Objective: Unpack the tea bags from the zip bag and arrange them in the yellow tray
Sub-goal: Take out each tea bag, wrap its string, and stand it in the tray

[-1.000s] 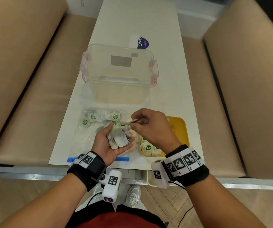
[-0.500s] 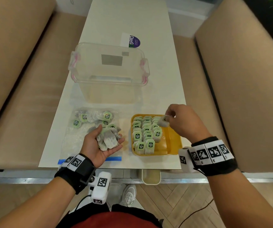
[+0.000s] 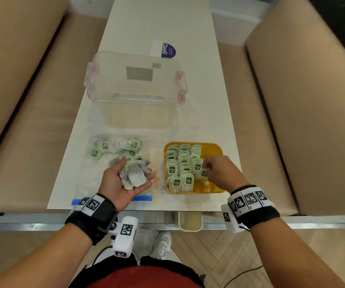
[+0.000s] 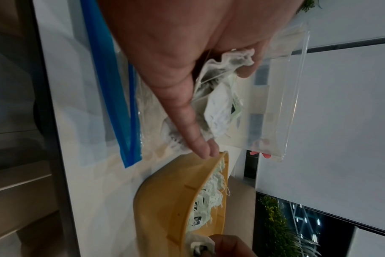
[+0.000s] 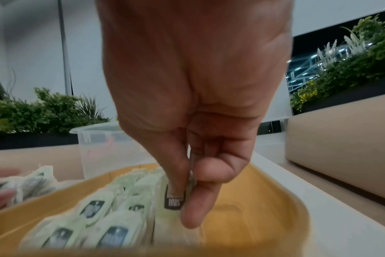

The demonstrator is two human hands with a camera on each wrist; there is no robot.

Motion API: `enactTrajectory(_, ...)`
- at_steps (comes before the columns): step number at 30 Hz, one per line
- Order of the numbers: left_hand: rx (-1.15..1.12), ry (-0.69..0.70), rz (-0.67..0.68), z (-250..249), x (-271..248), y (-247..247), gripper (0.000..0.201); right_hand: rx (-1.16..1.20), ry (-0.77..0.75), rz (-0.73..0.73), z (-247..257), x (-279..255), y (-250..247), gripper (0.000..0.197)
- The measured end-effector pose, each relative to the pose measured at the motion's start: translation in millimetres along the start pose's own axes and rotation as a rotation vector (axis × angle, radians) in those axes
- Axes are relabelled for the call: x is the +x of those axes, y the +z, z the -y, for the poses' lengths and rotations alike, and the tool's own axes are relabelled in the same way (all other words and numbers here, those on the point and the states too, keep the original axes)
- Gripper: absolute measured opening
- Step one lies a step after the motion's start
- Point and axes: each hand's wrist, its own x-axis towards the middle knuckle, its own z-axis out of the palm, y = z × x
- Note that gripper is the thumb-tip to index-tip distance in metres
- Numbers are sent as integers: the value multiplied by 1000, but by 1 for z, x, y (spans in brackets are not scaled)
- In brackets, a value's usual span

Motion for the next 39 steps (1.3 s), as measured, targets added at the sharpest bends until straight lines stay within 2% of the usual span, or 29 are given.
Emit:
enactTrajectory(18,8,12,2,1,-5,-1,64,103,-4,-33,0,0,24,16)
enactTrajectory(22,-4,2,10,1,-7,1,64,162,12,-58,-6,0,22,32)
enactTrajectory(25,-9,-2,13,1,-8,4,64,166,5,-136,-9,-1,16,46)
enactTrajectory(27,-4,-3,17,0,-9,7,63,132,-88,-253,-1,-5,11,47)
enactTrajectory(29,0,-7,25,0,-9,10,63,147,-290,-343,21,-15,11,42)
enactTrajectory(32,-14,-9,32,4,-11,16,60,93,-611,-286,68,-35,24,35)
enactTrajectory(34,-24,-10,60,6,-12,18,57,35,-765,-244,89,-38,40,33)
enactTrajectory(39,-12,-27,97,7,-14,18,51,-42,-833,-247,104,-28,55,22)
